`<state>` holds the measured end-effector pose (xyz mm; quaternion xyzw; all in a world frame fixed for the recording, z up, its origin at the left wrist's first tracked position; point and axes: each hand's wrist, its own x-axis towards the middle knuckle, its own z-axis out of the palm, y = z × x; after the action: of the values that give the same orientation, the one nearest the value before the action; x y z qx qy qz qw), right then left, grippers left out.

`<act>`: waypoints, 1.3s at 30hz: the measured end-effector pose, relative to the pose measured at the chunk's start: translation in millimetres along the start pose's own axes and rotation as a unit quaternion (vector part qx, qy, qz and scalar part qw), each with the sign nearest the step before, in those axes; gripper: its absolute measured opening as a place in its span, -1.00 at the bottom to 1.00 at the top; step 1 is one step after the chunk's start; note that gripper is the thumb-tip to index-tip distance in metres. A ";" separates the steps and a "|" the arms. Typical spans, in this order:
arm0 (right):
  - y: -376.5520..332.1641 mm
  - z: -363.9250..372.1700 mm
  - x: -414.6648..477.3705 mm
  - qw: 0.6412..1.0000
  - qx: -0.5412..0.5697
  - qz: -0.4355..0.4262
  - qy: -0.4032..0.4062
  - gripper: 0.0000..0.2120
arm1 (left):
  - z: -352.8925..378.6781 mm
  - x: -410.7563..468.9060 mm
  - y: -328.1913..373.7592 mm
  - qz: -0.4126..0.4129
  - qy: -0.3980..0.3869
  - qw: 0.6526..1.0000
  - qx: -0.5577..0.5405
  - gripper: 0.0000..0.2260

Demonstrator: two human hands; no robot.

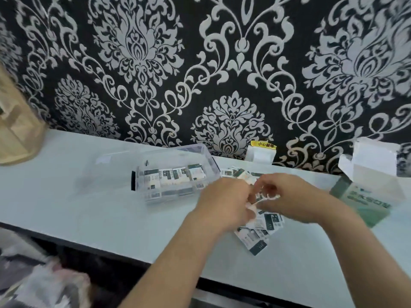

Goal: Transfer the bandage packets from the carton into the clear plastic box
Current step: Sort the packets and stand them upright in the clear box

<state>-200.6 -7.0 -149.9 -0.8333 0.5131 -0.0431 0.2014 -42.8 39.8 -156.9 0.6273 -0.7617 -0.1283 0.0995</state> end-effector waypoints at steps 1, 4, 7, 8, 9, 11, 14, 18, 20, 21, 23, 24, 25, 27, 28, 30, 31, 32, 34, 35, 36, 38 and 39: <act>7.3 8.1 -2.6 1.000 -0.005 0.008 -0.004 -0.77 | 9.1 -0.3 2.7 0.005 -0.013 1.000 0.018 -0.65; 19.6 22.1 -4.2 1.000 -0.007 0.018 -0.018 -0.47 | 24.3 3.2 2.3 0.010 -0.013 0.998 0.055 -0.52; 23.0 28.5 -4.5 0.999 0.017 0.017 -0.030 -0.36 | 33.2 9.1 2.2 -0.015 -0.010 0.999 0.034 -0.47; 22.9 29.8 -3.6 0.999 0.021 0.015 -0.029 -0.35 | 34.4 10.1 2.5 -0.024 -0.009 0.999 0.021 -0.47; 22.4 30.4 -2.8 0.999 0.025 0.014 -0.025 -0.35 | 35.3 11.2 2.7 -0.030 -0.008 0.999 0.008 -0.48; 22.5 30.0 -2.3 0.999 0.042 0.012 -0.007 -0.35 | 35.1 13.1 3.9 -0.038 -0.002 0.999 -0.009 -0.57; 22.8 25.7 -2.8 0.996 0.077 -0.002 0.045 -0.51 | 29.3 11.0 1.9 -0.060 0.008 0.997 -0.051 -0.78; 26.2 17.5 -6.0 0.970 0.226 0.001 0.094 -0.67 | 20.9 10.0 -4.7 -0.099 0.020 0.981 -0.164 -0.90; 26.6 14.1 -7.8 0.915 0.387 0.002 0.118 -0.73 | 17.1 9.2 -7.9 -0.115 0.047 0.957 -0.261 -0.93; 25.3 12.6 -9.1 0.874 0.470 0.001 0.125 -0.78 | 15.5 7.7 -8.3 -0.120 0.063 0.939 -0.316 -0.94; 21.5 11.7 -9.9 0.798 0.592 -0.006 0.110 -0.85 | 13.4 4.8 -4.8 -0.117 0.090 0.898 -0.414 -0.96; 19.0 13.0 -9.5 0.772 0.629 -0.010 0.090 -0.82 | 13.2 3.6 -1.6 -0.111 0.097 0.878 -0.456 -0.96; 16.3 14.6 -9.1 0.756 0.650 -0.014 0.073 -0.79 | 13.1 2.9 2.2 -0.108 0.099 0.857 -0.494 -0.95; 11.0 18.4 -7.5 0.746 0.661 -0.015 0.079 -0.77 | 12.5 1.4 8.7 -0.117 0.094 0.829 -0.539 -0.95; 9.4 19.8 -6.6 0.743 0.662 -0.012 0.094 -0.78 | 12.1 1.3 10.3 -0.122 0.093 0.824 -0.545 -0.95; 5.8 21.0 -5.2 0.735 0.665 0.001 0.128 -0.81 | 11.4 1.0 9.9 -0.122 0.101 0.823 -0.546 -0.93; 4.3 21.5 -4.5 0.731 0.667 0.013 0.141 -0.83 | 11.2 0.5 8.6 -0.116 0.109 0.827 -0.538 -0.93; 3.3 21.7 -3.8 0.728 0.668 0.025 0.151 -0.84 | 11.2 0.1 7.1 -0.110 0.118 0.836 -0.524 -0.91; 3.1 22.1 -2.7 0.725 0.667 0.043 0.166 -0.86 | 11.5 -0.2 5.5 -0.109 0.132 0.853 -0.492 -0.85; 3.1 22.3 -2.1 0.725 0.665 0.050 0.172 -0.87 | 11.2 0.2 4.6 -0.111 0.140 0.859 -0.480 -0.82; 2.7 22.2 -1.8 0.725 0.663 0.057 0.176 -0.88 | 10.6 0.6 2.8 -0.111 0.149 0.863 -0.471 -0.80; 3.6 21.6 -1.9 0.724 0.663 0.070 0.179 -0.88 | 6.9 0.6 -2.1 -0.095 0.157 0.866 -0.465 -0.77; 4.0 21.9 -1.8 0.724 0.662 0.075 0.179 -0.88 | 3.6 -1.3 -5.4 -0.081 0.154 0.866 -0.469 -0.73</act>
<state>-198.7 -0.6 -171.2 -0.4240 0.4416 -0.5050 0.6084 -38.7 40.3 -162.1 0.5781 -0.5332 -0.3798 0.4871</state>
